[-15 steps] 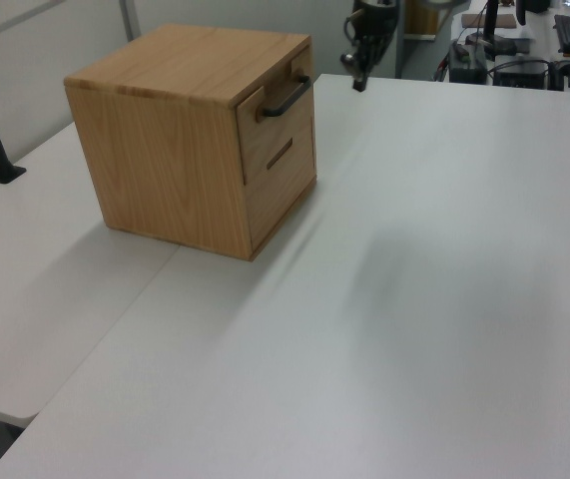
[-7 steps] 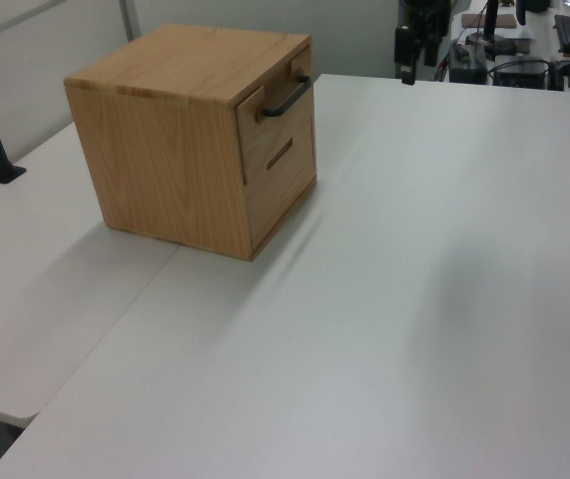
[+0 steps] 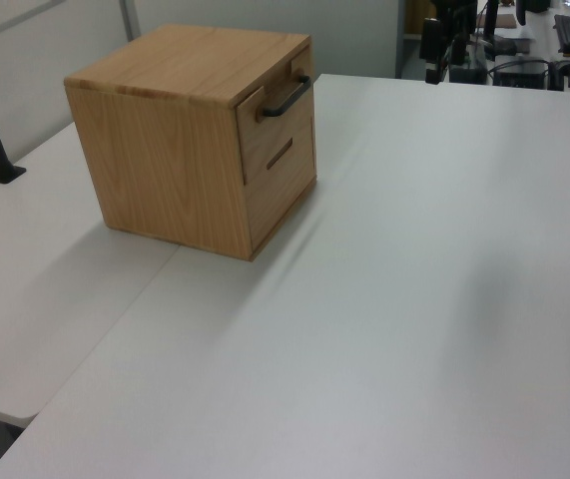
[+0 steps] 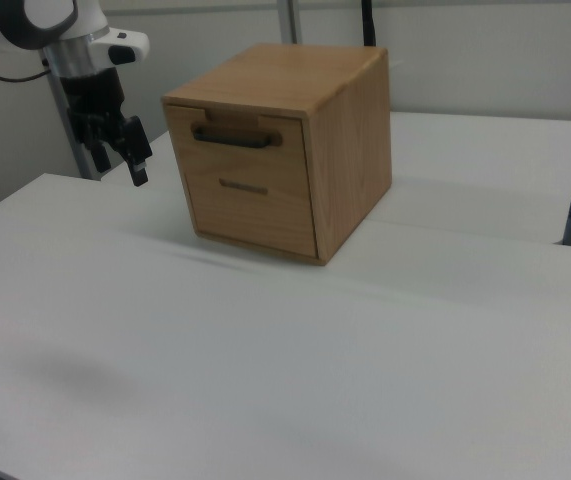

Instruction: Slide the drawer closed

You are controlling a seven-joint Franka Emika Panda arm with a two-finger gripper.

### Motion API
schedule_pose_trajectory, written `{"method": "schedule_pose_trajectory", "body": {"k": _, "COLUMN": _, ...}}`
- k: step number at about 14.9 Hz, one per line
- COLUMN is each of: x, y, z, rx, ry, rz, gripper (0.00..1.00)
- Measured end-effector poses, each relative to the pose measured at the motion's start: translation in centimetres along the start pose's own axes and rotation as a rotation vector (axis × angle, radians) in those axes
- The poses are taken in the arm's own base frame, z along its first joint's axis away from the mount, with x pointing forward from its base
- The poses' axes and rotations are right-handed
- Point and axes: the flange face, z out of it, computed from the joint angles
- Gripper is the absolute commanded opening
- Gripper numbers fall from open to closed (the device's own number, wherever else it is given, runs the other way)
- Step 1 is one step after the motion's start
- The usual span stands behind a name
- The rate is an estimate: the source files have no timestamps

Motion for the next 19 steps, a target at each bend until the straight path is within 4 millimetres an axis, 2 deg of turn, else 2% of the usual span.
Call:
{"method": "schedule_pose_trajectory", "body": {"k": 2, "x": 0.1, "y": 0.3, "z": 0.3, "rx": 0.001, "ry": 0.005, "rz": -0.082, "gripper": 1.0}}
{"method": "schedule_pose_trajectory", "body": {"k": 5, "x": 0.7, "y": 1.8, "z": 0.2, "rx": 0.003, "ry": 0.022, "rz": -0.167, "gripper": 1.0}}
{"method": "schedule_pose_trajectory", "body": {"k": 9, "x": 1.7, "y": 2.3, "z": 0.0, "rx": 0.007, "ry": 0.08, "rz": -0.182, "gripper": 1.0}}
{"method": "schedule_pose_trajectory", "body": {"k": 19, "x": 1.8, "y": 2.3, "z": 0.1, "rx": 0.001, "ry": 0.08, "rz": -0.183, "gripper": 1.0}}
